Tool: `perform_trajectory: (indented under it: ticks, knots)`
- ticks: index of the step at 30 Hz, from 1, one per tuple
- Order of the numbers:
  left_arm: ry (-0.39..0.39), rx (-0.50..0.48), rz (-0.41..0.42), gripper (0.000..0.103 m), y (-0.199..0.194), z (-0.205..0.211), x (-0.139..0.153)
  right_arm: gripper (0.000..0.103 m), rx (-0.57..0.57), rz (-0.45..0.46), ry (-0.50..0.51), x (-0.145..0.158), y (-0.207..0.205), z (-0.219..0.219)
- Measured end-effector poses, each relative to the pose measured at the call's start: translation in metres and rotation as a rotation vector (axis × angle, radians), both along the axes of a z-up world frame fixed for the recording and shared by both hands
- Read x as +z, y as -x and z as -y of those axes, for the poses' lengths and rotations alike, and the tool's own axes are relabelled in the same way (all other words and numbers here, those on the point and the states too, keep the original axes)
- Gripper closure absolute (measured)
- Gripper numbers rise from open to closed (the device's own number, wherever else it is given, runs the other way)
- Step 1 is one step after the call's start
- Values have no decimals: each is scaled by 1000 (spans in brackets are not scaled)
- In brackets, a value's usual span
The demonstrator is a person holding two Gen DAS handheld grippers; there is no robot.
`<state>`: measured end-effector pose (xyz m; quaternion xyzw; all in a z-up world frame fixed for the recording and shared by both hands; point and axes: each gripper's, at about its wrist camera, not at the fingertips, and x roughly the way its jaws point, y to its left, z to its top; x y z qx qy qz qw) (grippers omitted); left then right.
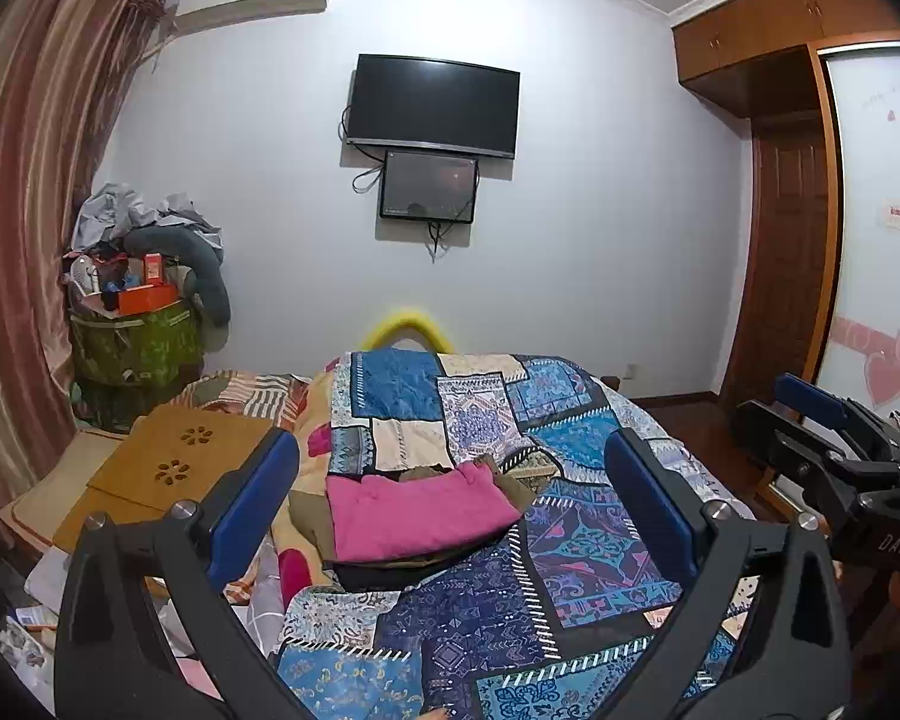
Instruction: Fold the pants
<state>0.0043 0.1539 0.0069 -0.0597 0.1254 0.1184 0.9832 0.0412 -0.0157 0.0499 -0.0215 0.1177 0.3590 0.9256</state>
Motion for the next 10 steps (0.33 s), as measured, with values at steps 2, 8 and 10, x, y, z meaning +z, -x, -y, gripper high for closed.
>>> perform_trajectory:
  ticks: [2, 8, 10]
  knots:
    - [1, -3, -8, 0, -2, 0, 0, 0, 1, -2, 2, 0, -1, 0]
    - [-8, -5, -17, 0, -8, 2, 0, 0, -5, -10, 8, -3, -2, 0]
    - [-7, -8, -20, 0, -9, 3, -1, 0, -7, -13, 8, -2, -3, 0]
